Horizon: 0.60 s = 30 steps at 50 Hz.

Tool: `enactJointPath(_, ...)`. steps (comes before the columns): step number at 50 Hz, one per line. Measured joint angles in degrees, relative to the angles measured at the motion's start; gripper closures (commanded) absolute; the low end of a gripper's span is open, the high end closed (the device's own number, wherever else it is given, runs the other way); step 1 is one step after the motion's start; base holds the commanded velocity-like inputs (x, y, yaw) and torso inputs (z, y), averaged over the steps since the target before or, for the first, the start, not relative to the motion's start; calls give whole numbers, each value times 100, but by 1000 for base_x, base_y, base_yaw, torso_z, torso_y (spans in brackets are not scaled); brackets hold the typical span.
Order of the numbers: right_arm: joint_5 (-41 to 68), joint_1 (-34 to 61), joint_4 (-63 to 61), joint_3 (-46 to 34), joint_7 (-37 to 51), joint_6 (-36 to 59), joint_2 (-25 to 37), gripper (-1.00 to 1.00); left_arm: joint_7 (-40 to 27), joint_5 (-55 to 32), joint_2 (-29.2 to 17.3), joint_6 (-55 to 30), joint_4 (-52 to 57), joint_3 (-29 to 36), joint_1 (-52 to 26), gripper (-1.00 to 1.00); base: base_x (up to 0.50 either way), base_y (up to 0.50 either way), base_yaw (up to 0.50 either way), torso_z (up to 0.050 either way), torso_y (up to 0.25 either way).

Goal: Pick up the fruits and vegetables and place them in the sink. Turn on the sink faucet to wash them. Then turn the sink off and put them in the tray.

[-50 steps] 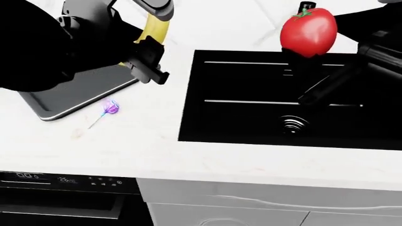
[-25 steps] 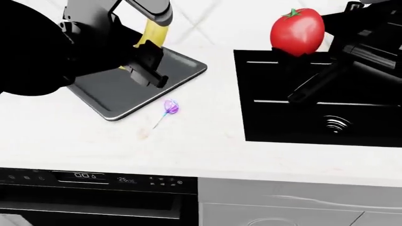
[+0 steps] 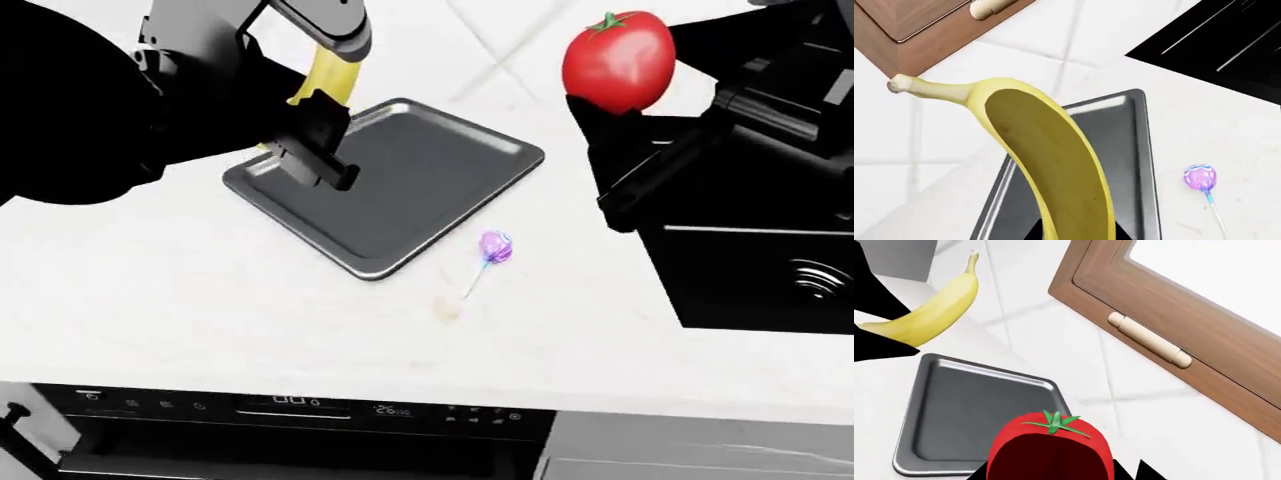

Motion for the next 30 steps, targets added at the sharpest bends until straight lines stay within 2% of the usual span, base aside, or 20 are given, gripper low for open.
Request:
enactJointPath(8,-55,-47,5,-24,-39,-8,-11,100,12,-6,2,59,-7,85,-6,100,231,494,0,0,1)
enactJointPath(14,-62,-71,11,-48,-60,8,-23,100,30,2,6,99,-15,158,-13,100,395,288,0,0,2)
enactJointPath(30,4,-77,60,-92,-8,97,-42,100,78,-5,40,169,-30,332,-51,100,487,52,0,1,2)
